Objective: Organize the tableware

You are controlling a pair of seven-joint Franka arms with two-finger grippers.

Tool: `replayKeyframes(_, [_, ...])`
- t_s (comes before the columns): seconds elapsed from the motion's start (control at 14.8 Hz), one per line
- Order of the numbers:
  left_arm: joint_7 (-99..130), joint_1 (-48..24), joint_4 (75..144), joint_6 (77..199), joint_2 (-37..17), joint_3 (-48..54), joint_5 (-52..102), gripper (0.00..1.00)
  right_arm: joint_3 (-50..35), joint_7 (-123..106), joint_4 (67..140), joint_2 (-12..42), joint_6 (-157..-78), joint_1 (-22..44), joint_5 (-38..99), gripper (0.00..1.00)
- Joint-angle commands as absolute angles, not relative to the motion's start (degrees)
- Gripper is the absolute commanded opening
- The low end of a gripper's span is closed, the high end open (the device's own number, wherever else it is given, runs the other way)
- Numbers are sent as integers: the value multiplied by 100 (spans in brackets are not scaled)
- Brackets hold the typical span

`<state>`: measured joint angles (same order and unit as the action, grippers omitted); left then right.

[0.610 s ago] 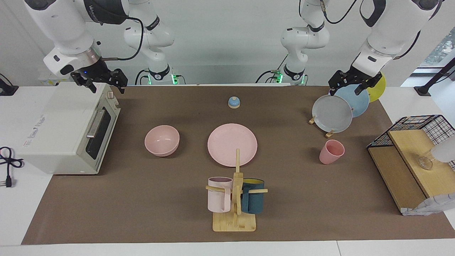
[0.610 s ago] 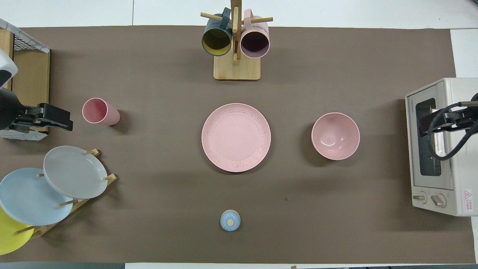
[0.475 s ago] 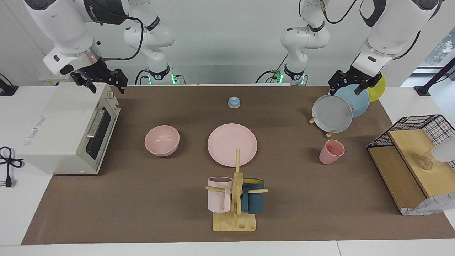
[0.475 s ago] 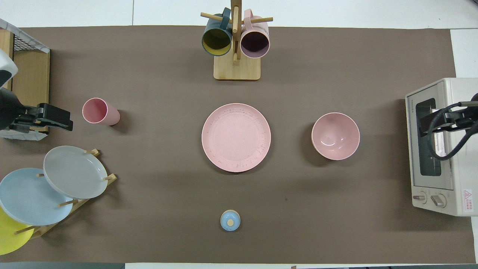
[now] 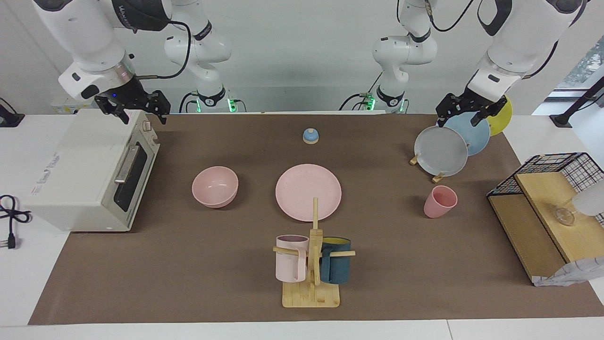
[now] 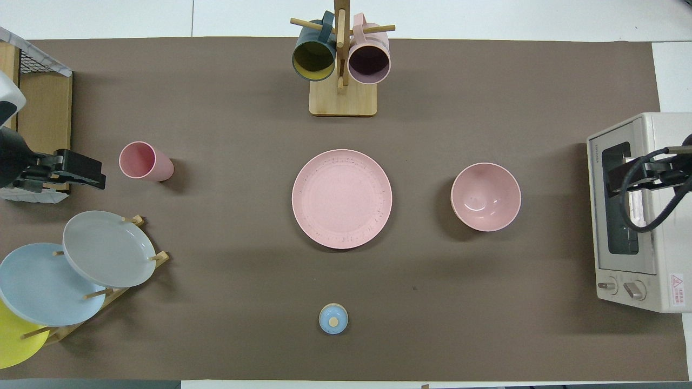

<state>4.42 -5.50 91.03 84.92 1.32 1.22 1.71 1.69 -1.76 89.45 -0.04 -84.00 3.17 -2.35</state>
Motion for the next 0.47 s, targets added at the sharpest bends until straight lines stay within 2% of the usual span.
replayKeyframes(0.0, [466, -554, 9114, 8429, 193, 105, 70, 100, -541, -203, 9044, 17, -8806, 237, -132, 100])
replayKeyframes(0.2, [466, -554, 9114, 8429, 193, 105, 70, 100, -1063, 605, 9123, 490, -9235, 403, -219, 100])
replayKeyframes(0.27, [466, -554, 9114, 8429, 193, 105, 70, 100, -1063, 624, 9297, 701, -9655, 430, -211, 100])
replayKeyframes(0.41, [475, -554, 9114, 8429, 193, 105, 70, 100, -1072, 676, 10199, 651, -10718, 466, -211, 100])
